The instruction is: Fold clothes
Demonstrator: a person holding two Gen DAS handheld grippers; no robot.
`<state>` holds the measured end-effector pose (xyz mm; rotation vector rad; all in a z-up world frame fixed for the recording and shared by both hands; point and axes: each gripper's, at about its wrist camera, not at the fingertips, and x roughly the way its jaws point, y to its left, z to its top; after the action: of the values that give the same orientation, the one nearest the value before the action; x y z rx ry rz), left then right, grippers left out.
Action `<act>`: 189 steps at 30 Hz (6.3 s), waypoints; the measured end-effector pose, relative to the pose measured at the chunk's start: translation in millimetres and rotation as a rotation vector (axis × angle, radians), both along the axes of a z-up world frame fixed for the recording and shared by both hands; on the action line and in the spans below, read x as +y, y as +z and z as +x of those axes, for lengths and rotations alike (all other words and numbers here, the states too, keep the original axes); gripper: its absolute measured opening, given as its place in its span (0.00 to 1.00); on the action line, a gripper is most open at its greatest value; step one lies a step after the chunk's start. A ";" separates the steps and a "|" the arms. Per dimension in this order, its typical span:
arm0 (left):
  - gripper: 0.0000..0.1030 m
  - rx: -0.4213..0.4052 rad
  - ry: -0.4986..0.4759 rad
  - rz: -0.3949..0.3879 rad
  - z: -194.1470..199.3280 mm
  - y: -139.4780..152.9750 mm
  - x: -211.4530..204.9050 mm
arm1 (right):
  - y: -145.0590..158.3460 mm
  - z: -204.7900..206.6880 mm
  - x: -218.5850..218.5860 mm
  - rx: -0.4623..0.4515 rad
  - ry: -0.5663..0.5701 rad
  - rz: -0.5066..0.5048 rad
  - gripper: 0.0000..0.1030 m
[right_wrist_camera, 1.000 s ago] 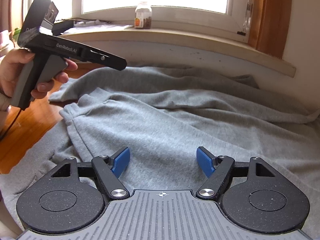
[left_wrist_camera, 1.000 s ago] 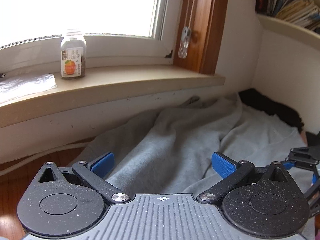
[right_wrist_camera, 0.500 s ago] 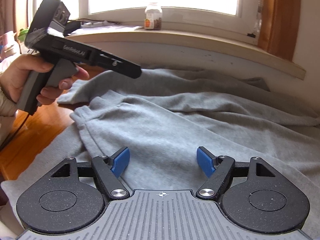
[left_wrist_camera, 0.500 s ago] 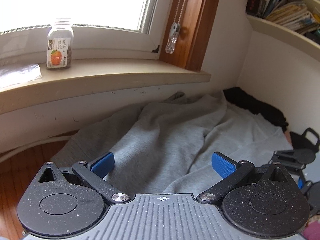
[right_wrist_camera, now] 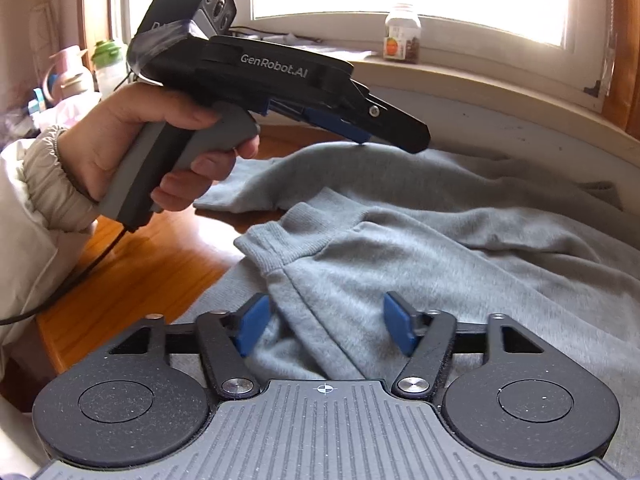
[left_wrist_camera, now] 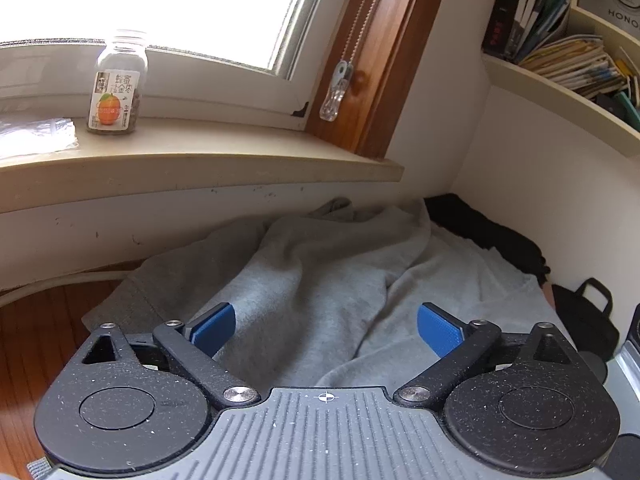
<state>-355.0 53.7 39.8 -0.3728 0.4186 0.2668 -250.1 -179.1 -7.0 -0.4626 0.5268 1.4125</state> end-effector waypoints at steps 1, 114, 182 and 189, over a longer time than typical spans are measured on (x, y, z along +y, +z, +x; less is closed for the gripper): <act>0.95 0.001 0.002 0.005 0.1 0.0 -0.4 | 0.2 -0.2 0.2 0.000 0.001 0.001 0.57; 0.91 0.389 -0.180 0.322 -9.8 -24.5 -238.0 | 0.1 159.9 -328.2 0.028 -0.711 0.260 0.07; 0.79 0.210 -0.092 0.127 195.8 -34.5 -93.9 | -28.9 255.6 -146.5 -0.005 -0.397 0.056 0.61; 0.80 0.201 -0.143 0.097 238.1 -46.5 -89.0 | -35.8 256.7 -142.8 0.000 -0.373 0.043 0.67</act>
<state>-116.9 -35.3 -6.7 -0.2202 0.6252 0.1843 6.6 -321.9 -42.8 -0.3105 0.5502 1.0634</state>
